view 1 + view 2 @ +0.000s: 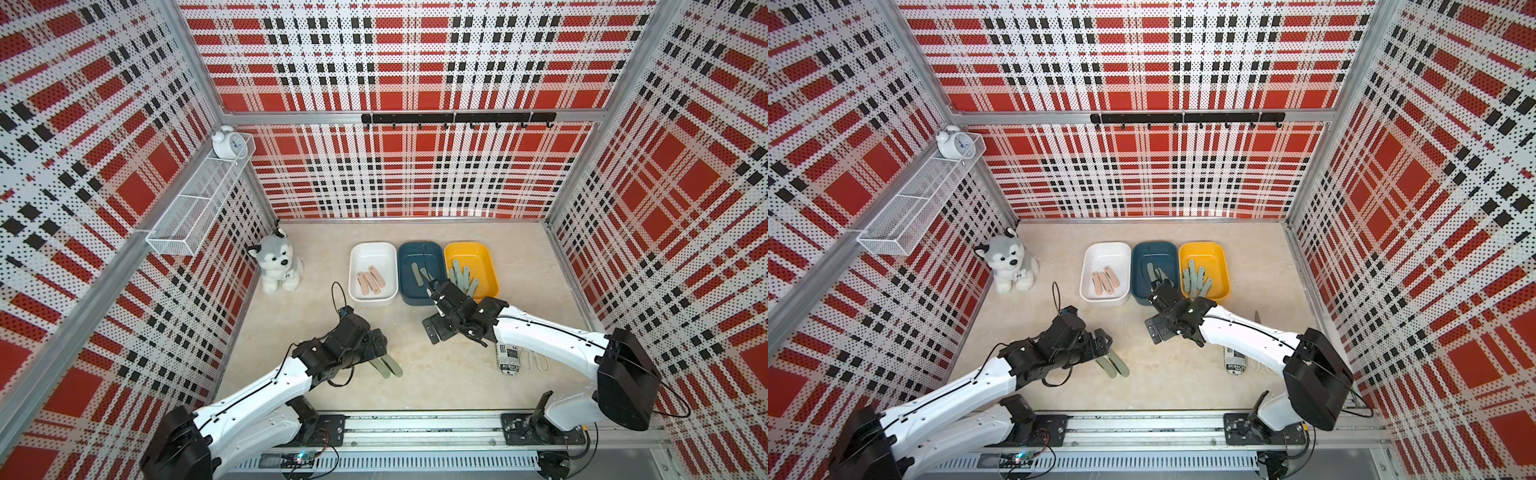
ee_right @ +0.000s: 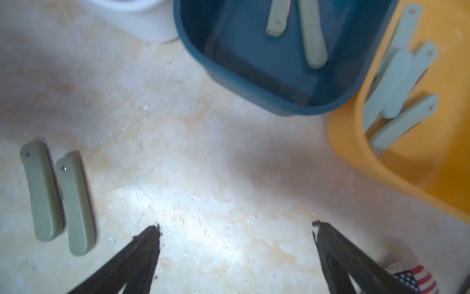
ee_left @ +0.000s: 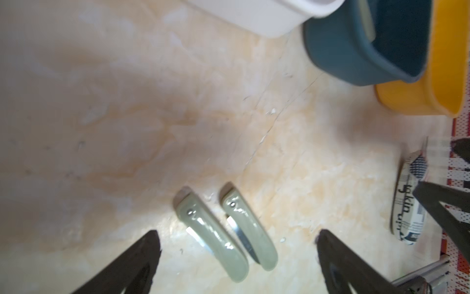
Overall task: Place the fruit knives into the storage box by color
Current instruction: Place the fruit knife in the storage box, then pick up the fruit knife from the center of the board.
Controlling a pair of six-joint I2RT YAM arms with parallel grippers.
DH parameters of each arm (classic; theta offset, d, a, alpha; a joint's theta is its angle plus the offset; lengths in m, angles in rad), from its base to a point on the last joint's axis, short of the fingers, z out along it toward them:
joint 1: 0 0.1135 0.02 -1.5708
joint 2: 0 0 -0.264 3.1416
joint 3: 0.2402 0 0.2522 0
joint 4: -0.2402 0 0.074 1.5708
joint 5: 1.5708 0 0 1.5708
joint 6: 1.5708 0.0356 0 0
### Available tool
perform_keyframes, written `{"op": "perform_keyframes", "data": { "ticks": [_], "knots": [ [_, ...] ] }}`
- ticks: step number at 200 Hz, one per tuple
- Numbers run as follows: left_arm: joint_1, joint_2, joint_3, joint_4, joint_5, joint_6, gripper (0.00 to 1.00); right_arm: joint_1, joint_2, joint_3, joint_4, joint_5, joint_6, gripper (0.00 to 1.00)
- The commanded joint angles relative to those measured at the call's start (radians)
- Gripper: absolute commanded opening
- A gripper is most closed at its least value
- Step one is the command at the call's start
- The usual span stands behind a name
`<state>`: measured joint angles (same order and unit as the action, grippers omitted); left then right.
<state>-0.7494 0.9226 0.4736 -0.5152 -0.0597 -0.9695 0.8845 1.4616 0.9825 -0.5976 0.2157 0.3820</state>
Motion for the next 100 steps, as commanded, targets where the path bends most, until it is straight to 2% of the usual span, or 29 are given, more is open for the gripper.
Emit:
{"op": "perform_keyframes", "data": {
  "ticks": [1,43,100],
  "knots": [
    [-0.039,-0.02,-0.007,-0.083,-0.03,-0.089,0.98,0.036,-0.018,-0.024,-0.009,0.03,0.07,1.0],
    [-0.103,0.127,0.092,-0.209,-0.125,-0.112,0.99,0.039,-0.075,-0.077,-0.001,0.104,0.073,1.0],
    [-0.166,0.323,0.191,-0.166,-0.125,-0.129,0.98,-0.005,-0.118,-0.108,0.028,0.094,0.037,1.0]
  ]
}}
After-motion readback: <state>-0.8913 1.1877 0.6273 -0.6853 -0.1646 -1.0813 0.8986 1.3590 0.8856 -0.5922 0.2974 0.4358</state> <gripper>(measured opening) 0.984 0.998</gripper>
